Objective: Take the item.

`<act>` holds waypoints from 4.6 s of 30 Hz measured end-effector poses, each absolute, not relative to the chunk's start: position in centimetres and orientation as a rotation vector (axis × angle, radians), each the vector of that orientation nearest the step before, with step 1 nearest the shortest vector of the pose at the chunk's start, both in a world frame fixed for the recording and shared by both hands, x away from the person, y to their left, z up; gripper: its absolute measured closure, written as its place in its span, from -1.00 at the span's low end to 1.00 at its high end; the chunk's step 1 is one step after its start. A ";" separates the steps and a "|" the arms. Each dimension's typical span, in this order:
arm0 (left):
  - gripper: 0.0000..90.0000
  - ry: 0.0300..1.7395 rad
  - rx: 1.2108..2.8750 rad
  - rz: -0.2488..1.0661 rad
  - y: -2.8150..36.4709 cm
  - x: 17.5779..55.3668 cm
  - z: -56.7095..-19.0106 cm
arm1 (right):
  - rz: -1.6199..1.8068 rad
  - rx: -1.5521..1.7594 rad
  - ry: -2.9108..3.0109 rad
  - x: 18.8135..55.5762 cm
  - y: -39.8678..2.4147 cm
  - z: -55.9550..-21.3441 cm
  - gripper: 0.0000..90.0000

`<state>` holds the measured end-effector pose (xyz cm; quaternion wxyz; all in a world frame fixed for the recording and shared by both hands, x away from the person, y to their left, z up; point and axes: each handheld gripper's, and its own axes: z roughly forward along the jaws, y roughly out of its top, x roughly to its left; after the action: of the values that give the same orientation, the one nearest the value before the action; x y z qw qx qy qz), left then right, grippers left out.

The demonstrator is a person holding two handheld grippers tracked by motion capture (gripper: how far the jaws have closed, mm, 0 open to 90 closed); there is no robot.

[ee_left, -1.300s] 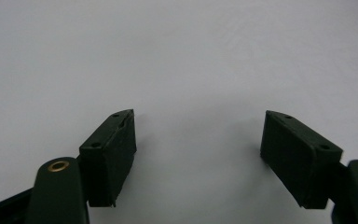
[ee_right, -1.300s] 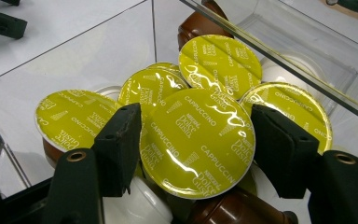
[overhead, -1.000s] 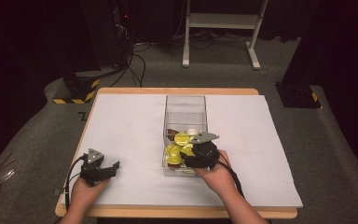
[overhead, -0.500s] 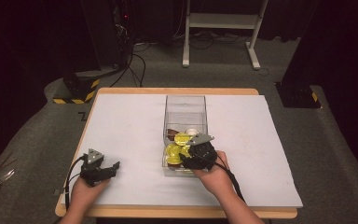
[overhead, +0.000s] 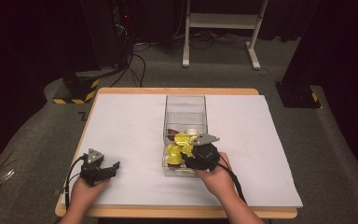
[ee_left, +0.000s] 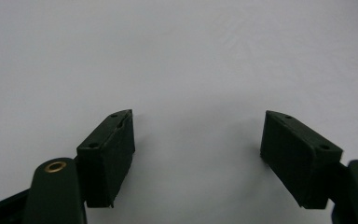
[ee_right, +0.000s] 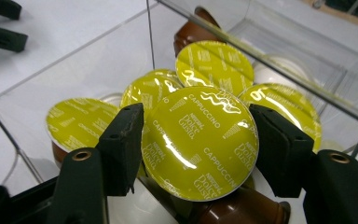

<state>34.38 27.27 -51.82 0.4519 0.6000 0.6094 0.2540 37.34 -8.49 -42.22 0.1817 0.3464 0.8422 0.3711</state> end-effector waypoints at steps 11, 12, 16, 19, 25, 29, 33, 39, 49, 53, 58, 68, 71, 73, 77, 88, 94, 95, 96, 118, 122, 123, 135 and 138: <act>-0.41 1.507 1.477 0.634 27.2 34.3 -51.8 | 1.157 0.937 2.312 36.6 -9.1 -41.8 -0.14; -0.41 1.508 1.469 0.634 27.2 34.4 -51.8 | 1.164 0.935 2.310 36.5 -9.2 -41.8 -0.14; -0.41 1.508 1.471 0.635 27.2 34.4 -51.8 | 1.206 0.920 2.290 36.2 -9.5 -41.5 -0.14; -0.41 1.507 1.473 0.634 27.2 34.4 -51.8 | 1.237 0.914 2.275 36.1 -9.8 -41.3 -0.14; -0.41 1.508 1.472 0.633 27.2 34.4 -51.8 | 1.275 0.904 2.253 36.0 -9.9 -41.4 -0.14; -0.41 1.508 1.469 0.635 27.1 34.4 -51.8 | 1.293 0.905 2.251 35.9 -9.8 -41.4 -0.14; -0.41 1.503 1.487 0.633 27.3 34.4 -51.8 | 1.304 0.884 2.238 35.9 -9.7 -41.1 -0.14; -0.41 1.504 1.480 0.635 27.3 34.4 -51.8 | 1.321 0.882 2.226 35.8 -9.8 -41.2 -0.14; -0.42 1.507 1.478 0.633 27.2 34.4 -51.8 | 1.350 0.870 2.200 35.4 -10.3 -40.5 -0.14; -0.42 1.504 1.485 0.634 27.3 34.4 -51.8 | 1.361 0.878 2.191 35.3 -10.5 -40.5 -0.14; -0.42 1.504 1.486 0.633 27.3 34.4 -51.8 | 1.378 0.870 2.175 35.4 -10.7 -40.4 -0.14; -0.41 1.507 1.475 0.634 27.2 34.4 -51.8 | 1.431 0.859 2.149 35.8 -11.0 -40.6 -0.14; -0.41 1.507 1.479 0.634 27.2 34.3 -51.8 | 1.442 0.841 2.140 35.8 -10.9 -40.3 -0.14; -0.41 1.507 1.478 0.634 27.2 34.3 -51.8 | 1.460 0.831 2.123 35.7 -11.0 -40.2 -0.14; -0.41 1.507 1.478 0.634 27.2 34.3 -51.8 | 1.471 0.815 2.102 35.4 -11.2 -40.2 -0.14; -0.42 1.504 1.485 0.633 27.3 34.4 -51.8 | 1.513 0.836 2.030 35.1 -12.6 -39.4 -0.14; -0.41 1.505 1.477 0.632 27.2 34.4 -51.8 | 1.506 0.857 1.996 35.1 -13.7 -39.0 -0.14; -0.41 1.505 1.480 0.632 27.3 34.4 -51.8 | 1.507 0.862 1.993 35.1 -13.9 -39.0 -0.14; -0.41 1.505 1.477 0.633 27.3 34.4 -51.8 | 1.506 0.861 1.987 35.2 -14.0 -38.9 -0.14; -0.41 1.503 1.485 0.630 27.3 34.4 -51.8 | 1.463 0.943 1.888 36.0 -17.5 -38.8 -0.14; -0.41 1.504 1.485 0.630 27.3 34.4 -51.8 | 1.458 0.957 1.878 36.2 -18.0 -38.8 -0.14; -0.41 1.503 1.485 0.631 27.3 34.4 -51.8 | 1.459 0.961 1.876 36.2 -18.1 -38.8 -0.14; -0.41 1.505 1.479 0.627 27.3 34.4 -51.8 | 1.427 1.002 1.844 36.5 -19.8 -39.0 -0.14; -0.41 1.505 1.478 0.634 27.3 34.4 -51.8 | 1.434 1.014 1.843 36.6 -19.9 -39.1 -0.14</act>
<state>34.37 27.25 -51.84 0.4525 0.5985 0.6092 0.2569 36.63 -19.90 -39.14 0.2935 0.3808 0.6921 0.5384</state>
